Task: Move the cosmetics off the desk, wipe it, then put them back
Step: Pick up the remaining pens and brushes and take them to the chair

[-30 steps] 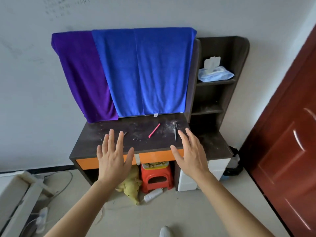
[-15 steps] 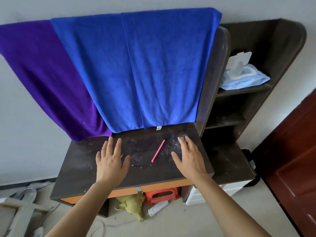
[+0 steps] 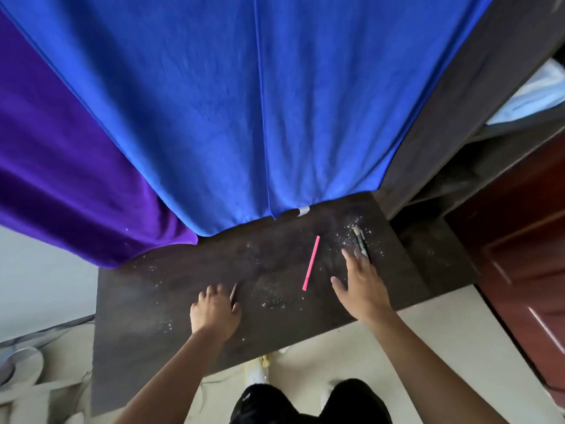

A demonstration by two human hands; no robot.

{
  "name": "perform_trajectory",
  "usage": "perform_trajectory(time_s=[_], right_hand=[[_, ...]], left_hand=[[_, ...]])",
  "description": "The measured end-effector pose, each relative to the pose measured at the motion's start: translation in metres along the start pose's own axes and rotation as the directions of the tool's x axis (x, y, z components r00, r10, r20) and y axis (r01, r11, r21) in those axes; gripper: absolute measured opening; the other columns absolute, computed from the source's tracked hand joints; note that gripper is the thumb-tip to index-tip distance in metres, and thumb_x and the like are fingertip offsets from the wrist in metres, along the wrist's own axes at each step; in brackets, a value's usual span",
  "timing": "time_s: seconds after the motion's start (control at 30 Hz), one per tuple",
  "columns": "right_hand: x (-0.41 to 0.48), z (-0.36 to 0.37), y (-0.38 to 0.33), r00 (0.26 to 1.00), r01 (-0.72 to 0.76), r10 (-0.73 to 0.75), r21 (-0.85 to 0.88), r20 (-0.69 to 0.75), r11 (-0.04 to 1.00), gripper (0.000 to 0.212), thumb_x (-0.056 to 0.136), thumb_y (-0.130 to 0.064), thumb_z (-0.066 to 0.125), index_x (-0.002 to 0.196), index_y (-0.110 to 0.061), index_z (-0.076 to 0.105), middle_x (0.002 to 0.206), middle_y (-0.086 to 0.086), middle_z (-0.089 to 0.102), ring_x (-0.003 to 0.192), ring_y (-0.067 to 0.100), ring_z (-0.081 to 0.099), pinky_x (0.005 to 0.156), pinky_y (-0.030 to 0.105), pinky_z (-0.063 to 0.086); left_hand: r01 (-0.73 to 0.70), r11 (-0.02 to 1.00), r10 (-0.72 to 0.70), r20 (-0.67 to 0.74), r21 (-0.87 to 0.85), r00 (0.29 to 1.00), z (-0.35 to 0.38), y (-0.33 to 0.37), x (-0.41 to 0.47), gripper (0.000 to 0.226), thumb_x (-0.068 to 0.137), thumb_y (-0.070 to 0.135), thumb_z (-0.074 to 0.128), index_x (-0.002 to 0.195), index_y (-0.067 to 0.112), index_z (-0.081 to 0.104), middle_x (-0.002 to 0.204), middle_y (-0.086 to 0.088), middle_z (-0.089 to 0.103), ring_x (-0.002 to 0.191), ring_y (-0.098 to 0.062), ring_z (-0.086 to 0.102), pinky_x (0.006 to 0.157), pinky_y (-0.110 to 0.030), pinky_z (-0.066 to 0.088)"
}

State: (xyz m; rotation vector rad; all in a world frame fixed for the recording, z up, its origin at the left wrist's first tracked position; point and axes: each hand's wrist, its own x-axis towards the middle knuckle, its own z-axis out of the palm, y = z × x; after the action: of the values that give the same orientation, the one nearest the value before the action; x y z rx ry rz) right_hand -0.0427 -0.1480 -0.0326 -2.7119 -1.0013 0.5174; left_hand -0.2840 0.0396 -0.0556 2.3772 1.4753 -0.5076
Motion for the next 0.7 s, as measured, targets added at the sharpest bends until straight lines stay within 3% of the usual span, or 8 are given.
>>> perform_trajectory(time_s=[0.1,0.27,0.4,0.5,0.6,0.7], right_hand=[[0.003,0.013,-0.002,0.996,-0.081,0.081,0.003,0.047,0.997,0.077,0.096,-0.044,0.058,0.158,-0.023,0.018,0.165,0.005,0.018,0.148,0.026,0.027,0.112,0.04,0.036],[0.011,0.022,0.01,0.971,-0.164,0.164,-0.014,0.176,0.986,0.079,0.097,-0.048,0.054,0.159,-0.022,0.011,0.164,0.006,0.019,0.148,0.028,0.028,0.111,0.044,0.038],[0.038,0.018,0.029,0.966,-0.242,0.242,-0.017,0.091,0.97,0.075,0.097,-0.045,0.056,0.156,-0.016,0.021,0.158,0.011,0.028,0.141,0.032,0.034,0.108,0.045,0.04],[0.059,0.017,0.044,0.947,-0.316,0.315,-0.003,0.054,0.949,0.063,0.098,-0.038,0.056,0.15,-0.01,0.032,0.147,0.016,0.039,0.134,0.034,0.042,0.104,0.045,0.043],[0.074,0.023,0.053,0.942,-0.325,0.318,0.066,0.105,0.943,0.038,0.102,-0.026,0.05,0.134,-0.007,0.045,0.136,0.016,0.047,0.121,0.038,0.055,0.095,0.046,0.047],[0.081,0.025,0.053,0.937,-0.34,0.323,0.13,0.137,0.931,0.03,0.102,-0.022,0.049,0.124,-0.002,0.048,0.128,0.019,0.055,0.114,0.041,0.06,0.092,0.045,0.049]], left_hand=[[-0.026,1.0,0.025,0.083,0.014,0.996,0.012,0.006,0.02,0.034,0.091,0.035,0.052,0.117,0.015,0.054,0.122,-0.006,0.06,0.118,-0.026,0.055,0.092,-0.039,0.047],[-0.109,0.993,0.111,0.063,-0.035,0.992,0.02,0.04,0.04,0.025,0.088,0.026,0.053,0.108,0.014,0.061,0.112,-0.006,0.065,0.11,-0.027,0.059,0.084,-0.037,0.049],[-0.115,0.99,0.117,0.029,-0.076,0.993,0.024,0.068,0.051,0.024,0.09,0.023,0.055,0.11,0.014,0.063,0.111,-0.009,0.065,0.109,-0.029,0.059,0.084,-0.039,0.05],[-0.073,0.988,0.075,0.01,-0.139,0.997,0.026,0.079,0.054,0.022,0.091,0.019,0.056,0.109,0.014,0.067,0.11,-0.01,0.066,0.108,-0.031,0.06,0.083,-0.039,0.05],[-0.044,0.983,0.04,-0.025,-0.18,0.999,0.029,0.08,0.053,0.018,0.09,0.019,0.059,0.105,0.017,0.069,0.106,-0.011,0.067,0.103,-0.034,0.062,0.078,-0.039,0.05],[-0.034,0.979,0.025,-0.046,-0.202,0.999,0.03,0.076,0.049,0.017,0.09,0.022,0.062,0.105,0.019,0.069,0.106,-0.009,0.068,0.102,-0.033,0.063,0.077,-0.039,0.051]])
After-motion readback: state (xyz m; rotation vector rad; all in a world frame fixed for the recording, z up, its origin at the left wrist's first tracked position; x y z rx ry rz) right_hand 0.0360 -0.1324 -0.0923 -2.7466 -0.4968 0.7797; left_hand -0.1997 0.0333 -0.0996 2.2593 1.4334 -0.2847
